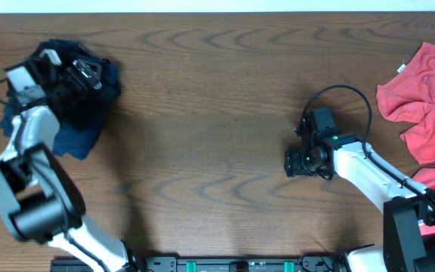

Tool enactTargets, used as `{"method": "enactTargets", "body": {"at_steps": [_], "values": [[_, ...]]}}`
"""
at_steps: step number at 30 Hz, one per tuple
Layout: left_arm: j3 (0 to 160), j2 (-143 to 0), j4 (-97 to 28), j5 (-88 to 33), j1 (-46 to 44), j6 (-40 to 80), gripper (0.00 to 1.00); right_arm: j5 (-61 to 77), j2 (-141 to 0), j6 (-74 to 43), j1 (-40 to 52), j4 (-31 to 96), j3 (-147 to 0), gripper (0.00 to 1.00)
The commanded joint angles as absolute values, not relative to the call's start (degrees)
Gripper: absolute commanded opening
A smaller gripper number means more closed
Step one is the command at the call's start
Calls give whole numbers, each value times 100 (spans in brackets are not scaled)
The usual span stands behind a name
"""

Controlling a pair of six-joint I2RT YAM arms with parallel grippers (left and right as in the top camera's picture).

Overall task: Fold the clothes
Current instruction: 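Place the folded black shirt on the navy garment and release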

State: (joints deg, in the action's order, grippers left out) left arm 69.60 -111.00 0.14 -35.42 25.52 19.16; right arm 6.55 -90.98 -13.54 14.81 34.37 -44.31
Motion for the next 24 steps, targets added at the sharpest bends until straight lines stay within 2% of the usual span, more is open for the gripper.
{"method": "enactTargets", "body": {"at_steps": [1,4,8,17,20,24], "values": [[6836,-11843,373,-3048,2639,1741,98,644,-9107,-1323,1463,3503,-4403,71],[6840,-12077,864,-3623,2655,1743,98,644,-9107,-1323,1463,3522,-4403,71],[7002,-11850,934,-4174,2655,1741,98,644,-9107,-1323,1463,3605,-4403,72],[7052,-9902,602,-4397,2200,1236,98,646,-9107,-1328,1463,3498,-4403,73],[7052,-9288,132,-4228,1669,836,98,650,-9107,-1417,1463,3269,-4403,77],[7052,-8892,-854,-3520,770,235,98,770,-9107,-1673,1450,2836,-4403,92]]}}
